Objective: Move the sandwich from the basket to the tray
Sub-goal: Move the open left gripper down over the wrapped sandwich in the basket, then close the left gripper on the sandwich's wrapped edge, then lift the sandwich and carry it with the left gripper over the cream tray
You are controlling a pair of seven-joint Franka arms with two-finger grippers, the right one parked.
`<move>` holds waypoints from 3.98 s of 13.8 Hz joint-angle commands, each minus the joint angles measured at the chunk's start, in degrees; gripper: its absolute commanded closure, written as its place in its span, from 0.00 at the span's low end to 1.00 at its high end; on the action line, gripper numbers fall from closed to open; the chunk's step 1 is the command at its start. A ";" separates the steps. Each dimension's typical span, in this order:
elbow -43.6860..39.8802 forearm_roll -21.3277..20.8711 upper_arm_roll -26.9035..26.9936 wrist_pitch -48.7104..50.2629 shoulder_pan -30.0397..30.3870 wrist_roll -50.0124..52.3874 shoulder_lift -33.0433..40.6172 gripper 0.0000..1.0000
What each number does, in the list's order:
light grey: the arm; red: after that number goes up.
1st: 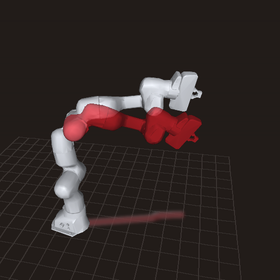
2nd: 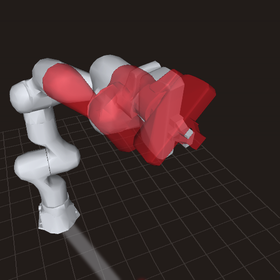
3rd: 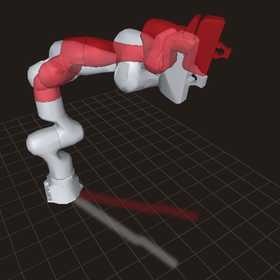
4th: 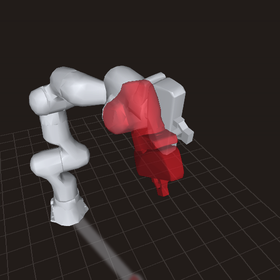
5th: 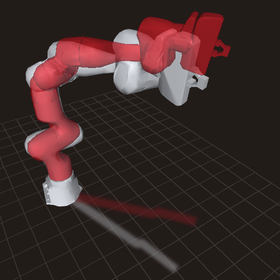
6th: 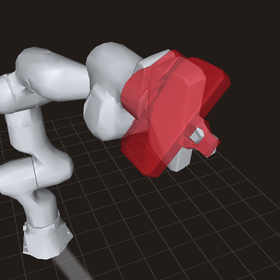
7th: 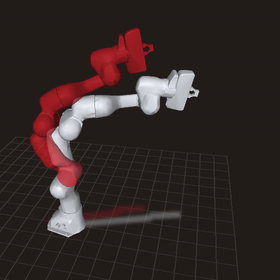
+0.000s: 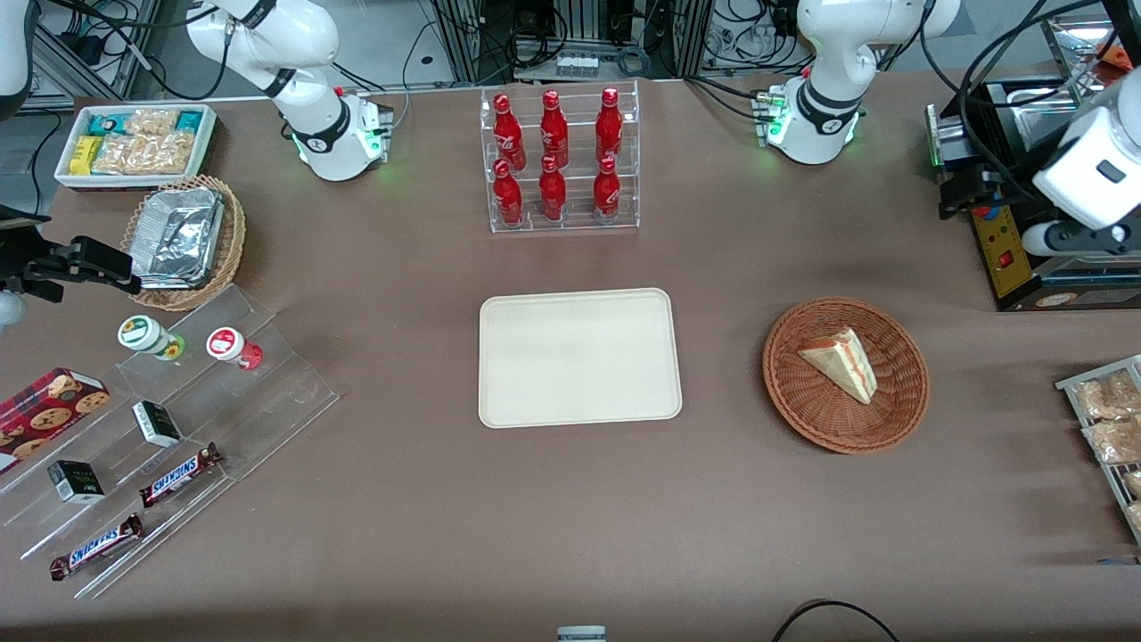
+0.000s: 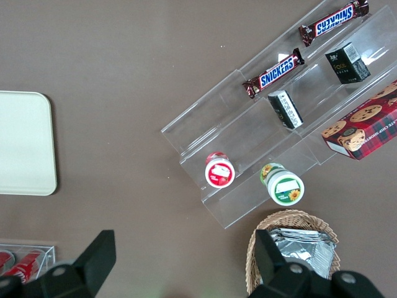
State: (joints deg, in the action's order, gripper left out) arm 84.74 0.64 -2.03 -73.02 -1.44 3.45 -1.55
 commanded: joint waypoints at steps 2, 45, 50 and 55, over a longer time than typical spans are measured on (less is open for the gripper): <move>0.94 0.85 0.09 -1.93 0.38 -0.73 -0.12 0.00; 50.53 -4.76 -0.26 -70.61 -2.96 45.06 -4.43 1.00; 33.60 -9.69 -1.84 -47.43 -10.23 43.92 -7.22 1.00; 20.31 -5.24 -2.01 -40.79 -20.16 43.57 -13.90 1.00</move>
State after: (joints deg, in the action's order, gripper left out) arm 110.70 -6.87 -4.58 -115.43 -18.11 47.31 -10.68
